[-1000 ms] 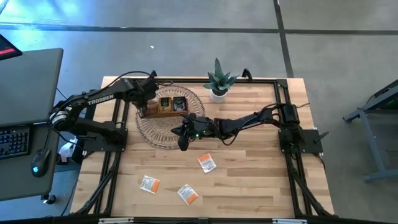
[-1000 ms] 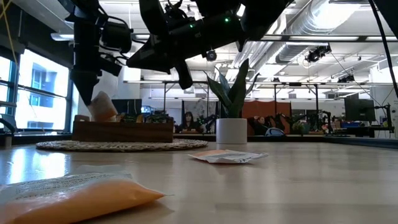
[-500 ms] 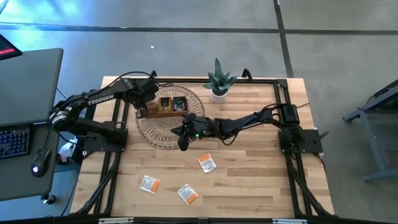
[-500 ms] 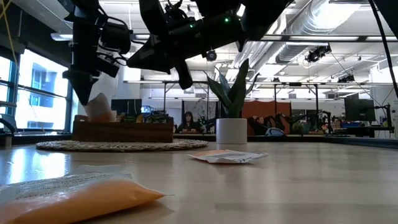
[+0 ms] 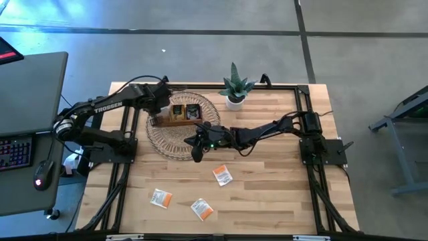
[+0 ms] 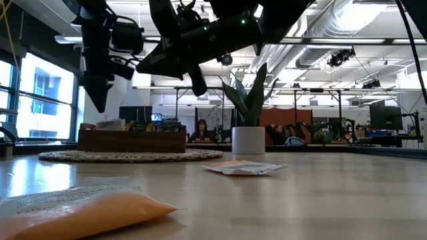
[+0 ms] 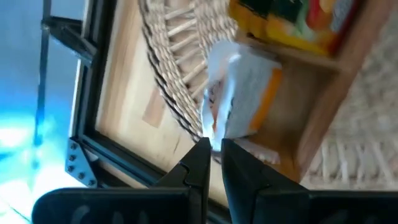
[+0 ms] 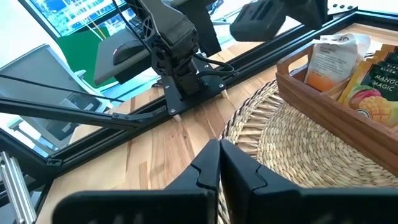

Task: Pick & Place Tea
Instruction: Put the white tea bag into the left section of the wooden organizer

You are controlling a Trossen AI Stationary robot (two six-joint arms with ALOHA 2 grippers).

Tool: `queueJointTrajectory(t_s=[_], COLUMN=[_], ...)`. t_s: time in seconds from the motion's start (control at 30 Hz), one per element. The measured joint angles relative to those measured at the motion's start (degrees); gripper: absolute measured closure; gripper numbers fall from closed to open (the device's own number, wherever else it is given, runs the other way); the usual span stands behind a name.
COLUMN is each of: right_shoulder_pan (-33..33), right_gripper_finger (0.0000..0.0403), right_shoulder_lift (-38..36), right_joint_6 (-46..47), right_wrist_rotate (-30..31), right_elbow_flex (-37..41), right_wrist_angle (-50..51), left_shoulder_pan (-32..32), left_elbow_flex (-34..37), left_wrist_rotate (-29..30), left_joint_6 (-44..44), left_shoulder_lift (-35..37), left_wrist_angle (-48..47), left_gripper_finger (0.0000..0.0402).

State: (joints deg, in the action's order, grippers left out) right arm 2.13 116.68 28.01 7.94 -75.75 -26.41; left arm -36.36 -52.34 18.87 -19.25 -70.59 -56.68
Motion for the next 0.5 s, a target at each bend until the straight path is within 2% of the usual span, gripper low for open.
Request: queueJointTrajectory(t_s=[0.13,0.3,0.37,0.5], right_shoulder_pan=[0.00,0.21,0.50,0.77], right_gripper_finger=[0.0394,0.0398,0.0397,0.0388], right_shoulder_lift=[0.00,0.00,0.00,0.00], right_joint_6=[-0.55,-6.93,-8.79,-9.14], right_wrist_rotate=[0.00,-0.03,-0.32,-2.46], right_elbow_flex=[-0.02,-0.02,-0.02,-0.02], right_wrist_angle=[0.46,0.52,0.50,0.49], left_shoulder_pan=[0.02,2.81,5.49,13.64], left_elbow_flex=[-0.02,-0.52,-0.51,1.06], left_wrist_rotate=[-0.25,-5.08,-8.42,-19.76], left_joint_6=[8.91,14.89,18.83,27.06], left_shoulder_lift=[0.06,4.85,9.02,20.30], left_wrist_angle=[0.11,-6.70,-8.70,-5.12], left_gripper_finger=[0.0366,0.0377,0.0382,0.0389])
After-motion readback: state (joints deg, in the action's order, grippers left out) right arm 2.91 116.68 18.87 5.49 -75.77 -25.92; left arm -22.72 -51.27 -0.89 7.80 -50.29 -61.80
